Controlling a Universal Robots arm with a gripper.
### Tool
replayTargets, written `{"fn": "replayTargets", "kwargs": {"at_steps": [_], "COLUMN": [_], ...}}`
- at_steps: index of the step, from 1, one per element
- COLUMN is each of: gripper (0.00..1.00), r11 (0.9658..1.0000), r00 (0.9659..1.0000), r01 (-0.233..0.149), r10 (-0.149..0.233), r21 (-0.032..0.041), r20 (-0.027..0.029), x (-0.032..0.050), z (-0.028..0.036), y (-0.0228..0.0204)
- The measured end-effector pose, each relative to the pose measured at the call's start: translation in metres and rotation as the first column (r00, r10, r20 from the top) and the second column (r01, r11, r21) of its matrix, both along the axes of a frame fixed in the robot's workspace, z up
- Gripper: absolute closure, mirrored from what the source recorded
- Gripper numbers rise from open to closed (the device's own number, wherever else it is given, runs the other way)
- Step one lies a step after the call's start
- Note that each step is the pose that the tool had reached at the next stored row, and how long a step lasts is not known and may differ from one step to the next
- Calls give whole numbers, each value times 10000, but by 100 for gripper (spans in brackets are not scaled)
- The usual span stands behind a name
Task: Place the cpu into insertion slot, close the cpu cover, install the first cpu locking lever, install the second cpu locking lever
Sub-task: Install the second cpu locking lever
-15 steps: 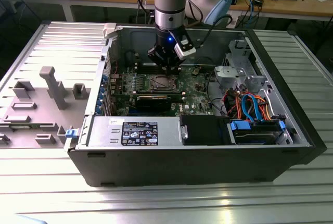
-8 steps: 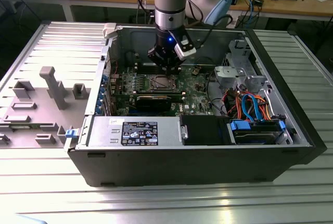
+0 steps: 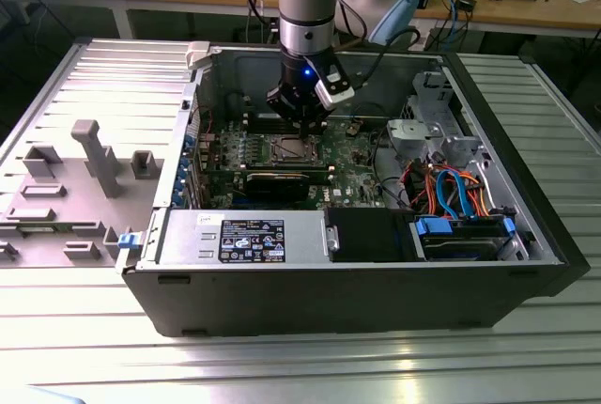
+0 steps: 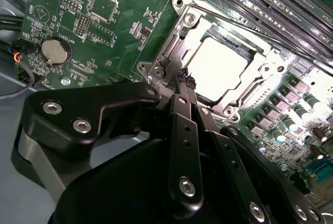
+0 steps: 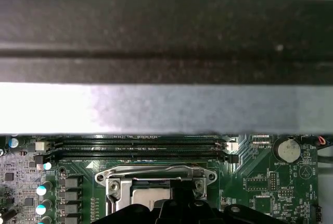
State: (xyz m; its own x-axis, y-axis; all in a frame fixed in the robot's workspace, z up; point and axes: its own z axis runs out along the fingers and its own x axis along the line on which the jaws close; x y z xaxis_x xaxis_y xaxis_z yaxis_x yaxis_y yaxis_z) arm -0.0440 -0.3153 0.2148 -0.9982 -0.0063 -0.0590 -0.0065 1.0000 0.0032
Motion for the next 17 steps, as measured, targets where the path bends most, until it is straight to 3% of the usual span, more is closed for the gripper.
{"fn": "replayTargets", "kwargs": {"at_steps": [8,15,17], "gripper": [89,89,89], "r11": [10000,10000,10000], "r00": [10000,10000,10000], "r01": [0,2,2], "r10": [0,-2,-2], "r21": [-3,1,-8], "r20": [-2,-1,-6], "x": [-1,0,0], "z": [5,218,237], "y": [-2,-1,-1]}}
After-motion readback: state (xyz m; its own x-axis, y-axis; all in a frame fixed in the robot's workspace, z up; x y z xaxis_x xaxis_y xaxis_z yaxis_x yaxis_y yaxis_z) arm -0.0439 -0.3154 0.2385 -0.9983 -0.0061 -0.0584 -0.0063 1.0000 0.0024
